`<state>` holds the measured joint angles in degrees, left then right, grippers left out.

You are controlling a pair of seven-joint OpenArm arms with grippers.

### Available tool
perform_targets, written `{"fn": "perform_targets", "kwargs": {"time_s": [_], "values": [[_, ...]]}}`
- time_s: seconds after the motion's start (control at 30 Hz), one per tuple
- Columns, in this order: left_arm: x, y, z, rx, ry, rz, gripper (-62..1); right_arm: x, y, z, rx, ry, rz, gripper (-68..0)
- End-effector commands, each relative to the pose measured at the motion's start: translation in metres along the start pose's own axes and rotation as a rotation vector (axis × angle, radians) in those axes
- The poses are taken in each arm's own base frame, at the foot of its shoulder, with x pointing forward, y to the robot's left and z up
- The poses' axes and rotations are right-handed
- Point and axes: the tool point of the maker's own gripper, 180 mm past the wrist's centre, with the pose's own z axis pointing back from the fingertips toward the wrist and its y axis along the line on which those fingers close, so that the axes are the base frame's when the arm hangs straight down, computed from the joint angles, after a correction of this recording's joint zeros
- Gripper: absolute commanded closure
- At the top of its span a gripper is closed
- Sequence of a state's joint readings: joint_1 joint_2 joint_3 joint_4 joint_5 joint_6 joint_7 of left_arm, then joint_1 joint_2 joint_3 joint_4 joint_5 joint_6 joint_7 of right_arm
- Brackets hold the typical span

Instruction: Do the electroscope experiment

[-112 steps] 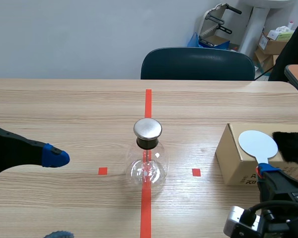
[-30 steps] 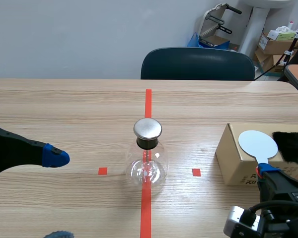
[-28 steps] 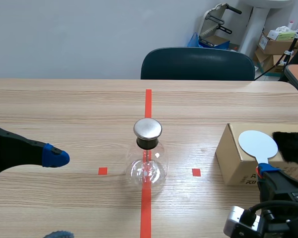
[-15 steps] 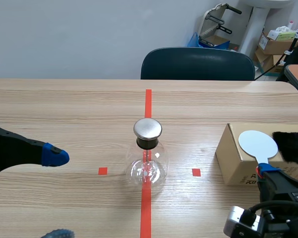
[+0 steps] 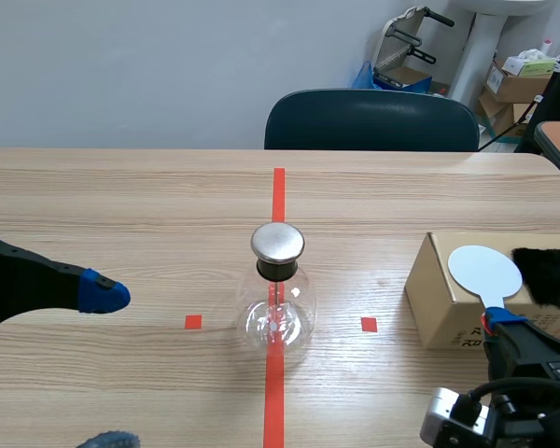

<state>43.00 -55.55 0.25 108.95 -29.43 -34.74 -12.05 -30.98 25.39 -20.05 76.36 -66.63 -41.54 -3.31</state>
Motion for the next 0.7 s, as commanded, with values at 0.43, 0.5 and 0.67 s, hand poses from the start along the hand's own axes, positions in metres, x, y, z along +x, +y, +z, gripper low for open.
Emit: {"fn": "perform_targets", "kwargs": {"time_s": [0.43,0.5,0.67], "values": [[0.007,0.013,-0.002,0.085,-0.039,-0.013,-40.1,-0.001,-0.021,-0.005,-0.089,-0.002,-0.001,-1.5],[0.007,0.016,-0.001,0.111,-0.051,-0.012,-37.1,-0.001,-0.021,-0.005,-0.089,-0.002,0.000,-1.5],[0.000,0.023,-0.002,0.142,-0.071,0.001,-31.0,0.000,-0.021,-0.005,-0.089,-0.010,0.000,-1.5]]}}
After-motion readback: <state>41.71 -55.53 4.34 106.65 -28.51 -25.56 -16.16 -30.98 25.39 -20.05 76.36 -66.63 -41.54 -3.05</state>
